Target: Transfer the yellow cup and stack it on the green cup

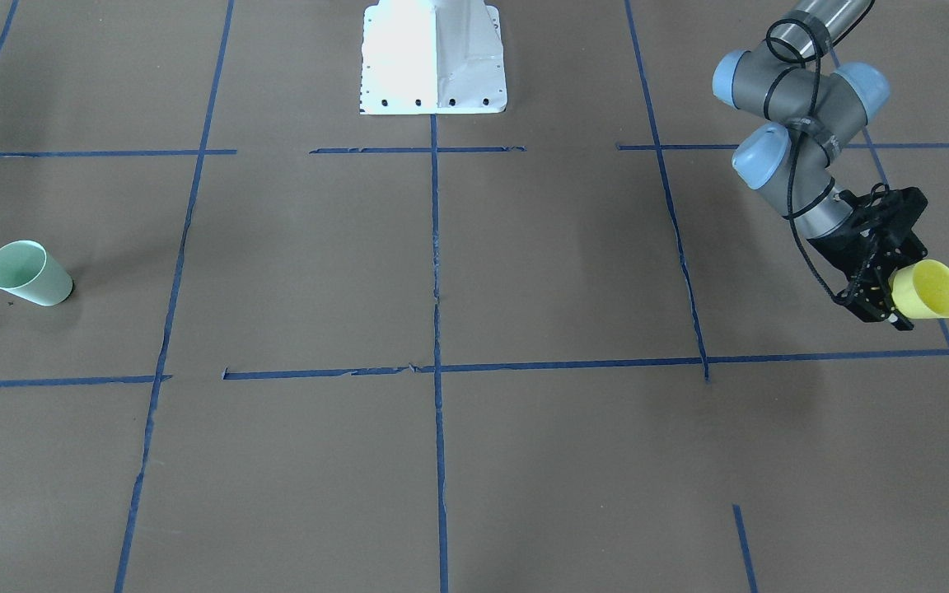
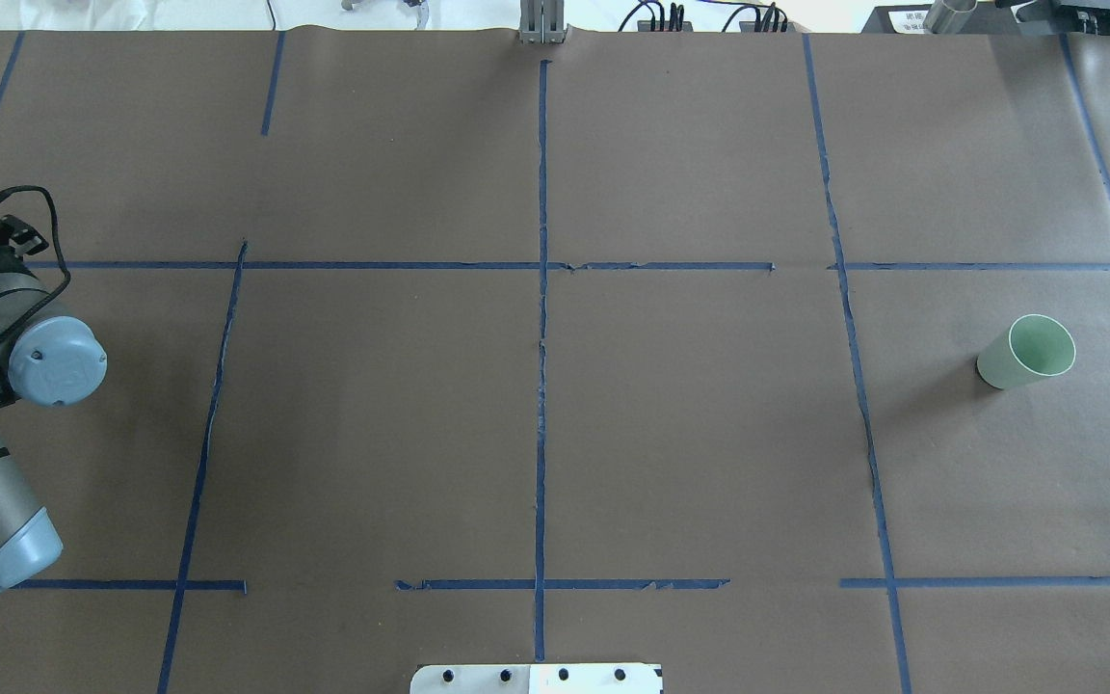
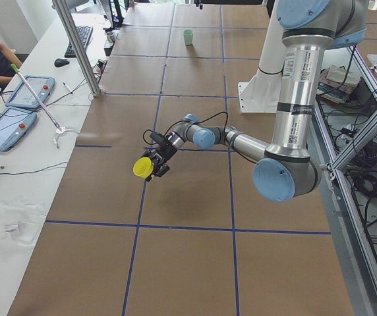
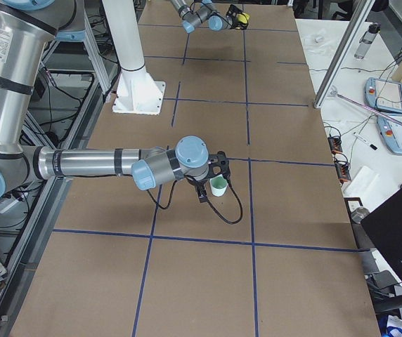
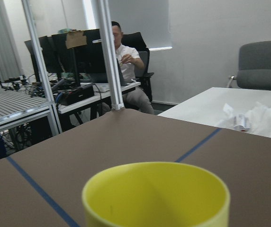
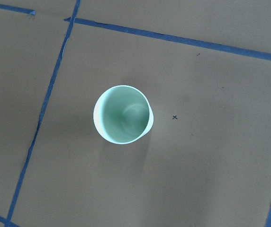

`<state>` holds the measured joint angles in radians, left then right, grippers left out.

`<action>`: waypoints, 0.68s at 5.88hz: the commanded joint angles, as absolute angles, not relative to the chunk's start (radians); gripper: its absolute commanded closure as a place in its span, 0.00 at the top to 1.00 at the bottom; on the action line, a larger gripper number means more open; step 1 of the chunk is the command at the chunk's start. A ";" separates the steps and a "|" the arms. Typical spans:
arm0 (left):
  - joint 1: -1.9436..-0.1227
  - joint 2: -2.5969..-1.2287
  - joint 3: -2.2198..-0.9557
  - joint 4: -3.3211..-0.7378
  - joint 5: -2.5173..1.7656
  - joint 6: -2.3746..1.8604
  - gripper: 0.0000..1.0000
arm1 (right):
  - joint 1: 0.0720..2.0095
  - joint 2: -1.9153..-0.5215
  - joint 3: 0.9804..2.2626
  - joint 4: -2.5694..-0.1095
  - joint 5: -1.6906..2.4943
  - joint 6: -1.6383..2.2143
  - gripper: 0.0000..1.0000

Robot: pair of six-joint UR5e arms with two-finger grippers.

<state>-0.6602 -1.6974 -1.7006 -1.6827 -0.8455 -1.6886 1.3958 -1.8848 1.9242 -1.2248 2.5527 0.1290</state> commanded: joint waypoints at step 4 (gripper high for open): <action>-0.574 -1.866 -1.756 -2.329 -1.029 -0.976 0.08 | 1.223 -1.659 1.928 -1.232 2.407 0.614 1.00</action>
